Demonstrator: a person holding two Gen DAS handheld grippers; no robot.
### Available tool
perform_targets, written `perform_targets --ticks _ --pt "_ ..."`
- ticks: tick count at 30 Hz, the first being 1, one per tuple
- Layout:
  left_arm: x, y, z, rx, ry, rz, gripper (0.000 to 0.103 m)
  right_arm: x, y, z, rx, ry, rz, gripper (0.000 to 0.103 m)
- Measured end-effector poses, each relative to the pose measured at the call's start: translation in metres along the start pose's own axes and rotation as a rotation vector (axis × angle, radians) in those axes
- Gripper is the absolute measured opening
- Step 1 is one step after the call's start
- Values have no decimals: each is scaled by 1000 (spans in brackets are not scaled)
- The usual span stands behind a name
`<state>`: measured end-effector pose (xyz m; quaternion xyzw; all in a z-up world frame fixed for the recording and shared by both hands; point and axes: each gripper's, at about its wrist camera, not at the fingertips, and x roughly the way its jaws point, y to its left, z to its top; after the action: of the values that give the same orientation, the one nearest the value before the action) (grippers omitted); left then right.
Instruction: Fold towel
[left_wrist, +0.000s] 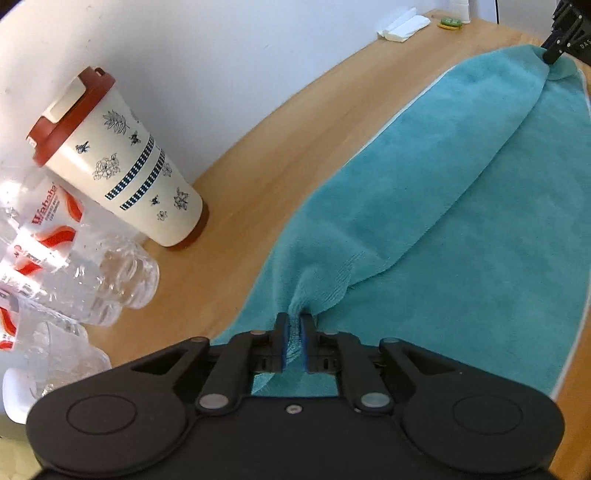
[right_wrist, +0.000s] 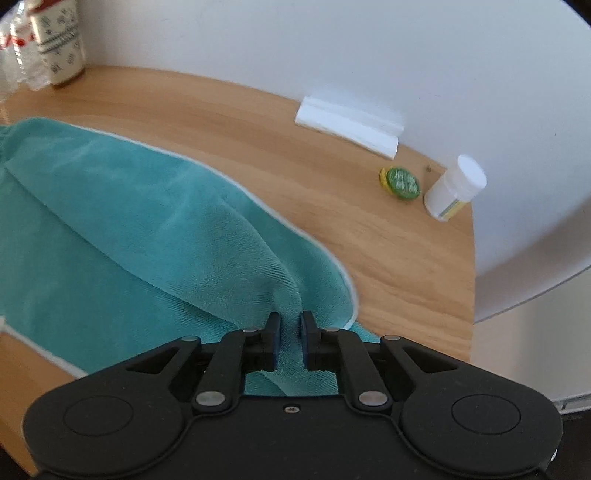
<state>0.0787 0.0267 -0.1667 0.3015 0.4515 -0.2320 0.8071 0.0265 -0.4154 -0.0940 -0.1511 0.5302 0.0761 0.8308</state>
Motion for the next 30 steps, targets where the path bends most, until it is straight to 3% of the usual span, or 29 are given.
perform_targets --ticks 1,2,7,11,17,19,20,22,24,26,30 --pt "-3 2 0 -13 -3 -18 33 -4 -4 1 9 -7 -1 38" --pt "-10 6 -3 -32 -14 -48 37 -8 -11 4 24 -19 4 39" --pt "-32 17 -17 -106 -24 -5 38 -3 -34 19 109 -32 5 39" --pt "-38 36 -22 -192 -17 46 42 28 -43 25 174 54 12 39" --pt "-31 65 -23 -252 8 200 42 46 -36 18 193 111 30 39" --pt "-24 70 -23 -253 25 245 42 50 -38 16 211 114 37 32" --pt "-21 72 -23 -252 33 245 42 50 -40 16 225 111 51 20" --pt "-14 73 -24 -236 49 267 42 51 -40 16 229 116 63 19" --pt "-10 74 -22 -223 57 267 42 51 -38 16 209 122 74 9" --pt "-4 78 -22 -233 84 253 46 50 -37 18 204 121 75 5" --pt "3 84 -22 -262 89 221 43 39 -42 27 225 73 37 4"
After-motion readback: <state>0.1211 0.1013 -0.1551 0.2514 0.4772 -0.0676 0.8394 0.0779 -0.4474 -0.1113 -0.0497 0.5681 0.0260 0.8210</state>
